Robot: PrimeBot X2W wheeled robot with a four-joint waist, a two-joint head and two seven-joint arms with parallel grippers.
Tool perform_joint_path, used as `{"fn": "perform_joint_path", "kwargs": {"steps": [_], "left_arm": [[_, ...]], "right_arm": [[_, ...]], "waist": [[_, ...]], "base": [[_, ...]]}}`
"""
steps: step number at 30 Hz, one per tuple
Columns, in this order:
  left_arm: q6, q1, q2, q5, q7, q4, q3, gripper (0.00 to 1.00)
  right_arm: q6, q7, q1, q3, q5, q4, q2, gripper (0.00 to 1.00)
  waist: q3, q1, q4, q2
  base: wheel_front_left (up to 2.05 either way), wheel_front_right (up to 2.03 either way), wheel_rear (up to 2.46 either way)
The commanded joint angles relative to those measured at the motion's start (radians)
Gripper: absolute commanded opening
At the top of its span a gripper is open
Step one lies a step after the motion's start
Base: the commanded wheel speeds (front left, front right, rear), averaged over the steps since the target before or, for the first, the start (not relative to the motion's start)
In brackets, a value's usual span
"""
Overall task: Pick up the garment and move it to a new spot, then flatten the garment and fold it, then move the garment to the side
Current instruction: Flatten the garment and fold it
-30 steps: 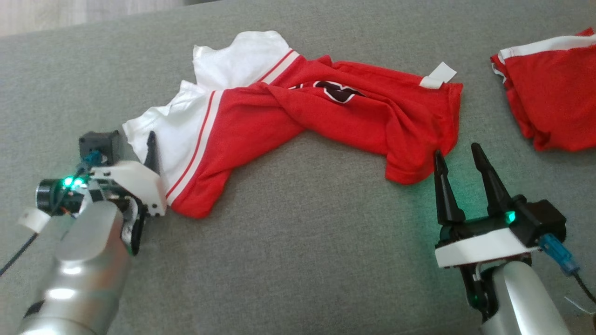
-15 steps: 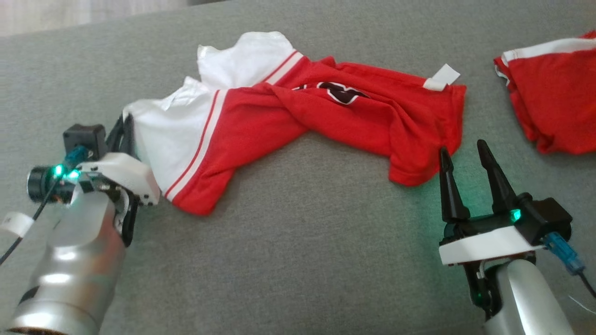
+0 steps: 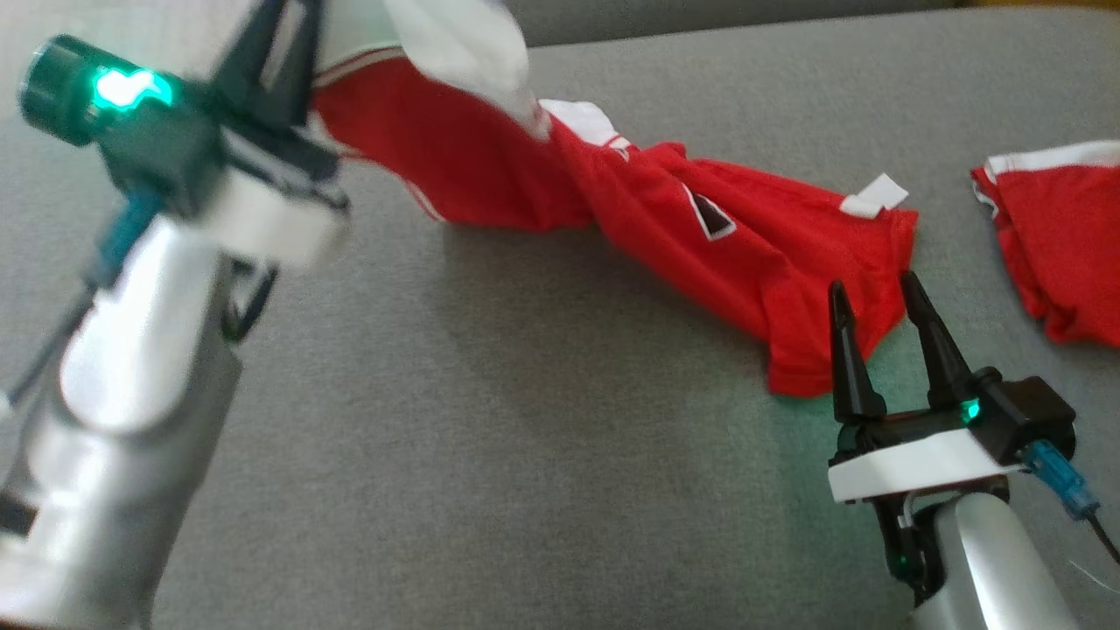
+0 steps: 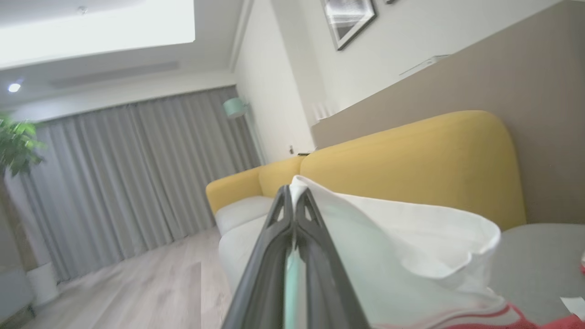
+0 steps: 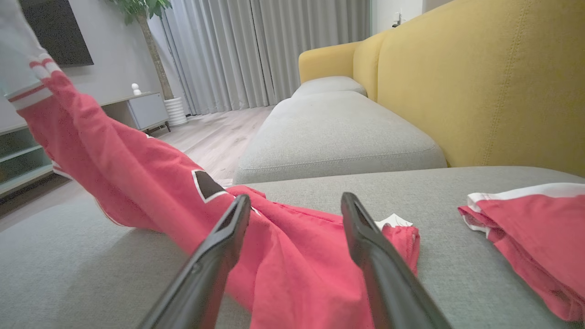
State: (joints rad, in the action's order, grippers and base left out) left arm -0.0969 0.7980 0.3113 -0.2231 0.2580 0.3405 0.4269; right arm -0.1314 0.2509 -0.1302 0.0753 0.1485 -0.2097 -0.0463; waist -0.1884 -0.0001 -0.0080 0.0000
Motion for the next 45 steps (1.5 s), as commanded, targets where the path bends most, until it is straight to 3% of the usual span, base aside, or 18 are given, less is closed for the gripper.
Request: {"fn": "perform_joint_path", "kwargs": {"steps": [1, 6, 12, 16, 18, 19, 20, 21, 24, 26, 29, 33, 36, 38, 41, 45], "left_arm": [[-0.011, -0.015, 0.066, 0.031, 0.004, -0.077, -0.010, 0.00], [-0.032, -0.141, 0.207, 0.087, 0.004, -0.223, 0.128, 0.00], [-0.033, -0.264, 0.429, 0.026, 0.004, -0.334, 0.346, 0.00], [-0.034, -0.297, 0.574, 0.022, 0.004, -0.353, 0.539, 0.00], [-0.034, -0.298, 0.615, 0.009, -0.011, -0.323, 0.618, 0.00], [-0.034, -0.296, 0.622, -0.005, -0.032, -0.300, 0.645, 0.30], [-0.034, -0.288, 0.621, -0.008, -0.042, -0.288, 0.674, 0.76], [-0.034, -0.278, 0.612, -0.016, -0.045, -0.276, 0.688, 1.00], [-0.033, -0.265, 0.585, -0.041, -0.057, -0.241, 0.690, 1.00], [-0.010, -0.255, 0.554, -0.060, -0.076, -0.208, 0.674, 1.00], [0.080, -0.246, 0.495, -0.131, -0.070, -0.144, 0.599, 1.00], [0.224, -0.254, 0.370, -0.308, -0.019, -0.106, 0.427, 1.00], [0.297, -0.280, 0.270, -0.424, 0.000, -0.110, 0.289, 1.00], [0.328, -0.299, 0.209, -0.443, 0.003, -0.134, 0.199, 1.00], [0.343, -0.365, 0.110, -0.425, 0.003, -0.170, 0.078, 1.00], [0.311, -0.457, 0.003, -0.351, 0.003, -0.174, -0.011, 1.00]], "right_arm": [[0.001, 0.011, -0.003, 0.020, 0.002, 0.025, -0.004, 1.00], [0.001, 0.011, 0.014, 0.014, 0.012, 0.015, -0.004, 1.00], [0.001, 0.011, 0.025, 0.003, 0.022, 0.003, -0.004, 1.00], [0.001, 0.011, 0.024, -0.004, 0.028, -0.002, -0.004, 1.00], [0.001, 0.011, 0.022, -0.007, 0.029, -0.005, -0.004, 1.00], [0.001, 0.011, 0.022, -0.008, 0.030, -0.007, -0.004, 1.00], [0.001, 0.011, 0.021, -0.008, 0.030, -0.008, -0.004, 1.00], [0.001, 0.011, 0.021, -0.008, 0.030, -0.008, -0.004, 1.00], [0.001, 0.011, 0.021, -0.007, 0.029, -0.008, -0.004, 1.00], [0.001, 0.011, 0.021, -0.009, 0.024, -0.006, -0.004, 1.00], [0.001, 0.011, 0.017, -0.019, 0.017, 0.002, -0.004, 1.00], [0.001, 0.011, 0.013, -0.032, 0.008, 0.017, -0.004, 1.00], [0.001, 0.011, 0.011, -0.042, -0.003, 0.029, -0.004, 1.00], [0.001, 0.011, 0.010, -0.049, -0.011, 0.039, -0.004, 1.00], [0.001, 0.011, 0.009, -0.058, -0.021, 0.048, -0.004, 1.00], [0.001, 0.011, 0.015, -0.065, -0.034, 0.015, -0.004, 1.00]], "waist": [[0.021, 0.0001, 0.019, 0.0000], [0.056, 0.0001, 0.051, 0.0000], [0.082, 0.0001, 0.078, 0.0000], [0.091, 0.0001, 0.087, 0.0000], [0.095, 0.0001, 0.091, 0.0000], [0.096, 0.0001, 0.092, 0.0000], [0.097, 0.0001, 0.093, 0.0000], [0.098, 0.0001, 0.093, 0.0000], [0.100, 0.0001, 0.093, 0.0000], [0.101, 0.0001, 0.091, 0.0000], [0.102, 0.0001, 0.085, 0.0000], [0.106, 0.0001, 0.078, 0.0000], [0.107, 0.0001, 0.073, 0.0000], [0.106, 0.0001, 0.070, 0.0000], [0.100, 0.0001, 0.067, 0.0000], [0.082, 0.0001, 0.065, 0.0000]], "base": [[0.00, 0.00, 0.00], [0.00, 0.00, 0.00], [0.00, 0.00, 0.00], [0.00, 0.00, 0.00], [0.00, 0.00, 0.00], [0.00, 0.00, 0.00], [0.00, 0.00, 0.00], [0.00, 0.00, 0.00], [0.00, 0.00, 0.00], [0.00, 0.00, 0.00], [0.00, 0.00, 0.00], [0.00, 0.00, 0.00], [0.00, 0.00, 0.00], [0.00, 0.00, 0.00], [0.00, 0.00, 0.00], [0.00, 0.00, 0.00]]}}
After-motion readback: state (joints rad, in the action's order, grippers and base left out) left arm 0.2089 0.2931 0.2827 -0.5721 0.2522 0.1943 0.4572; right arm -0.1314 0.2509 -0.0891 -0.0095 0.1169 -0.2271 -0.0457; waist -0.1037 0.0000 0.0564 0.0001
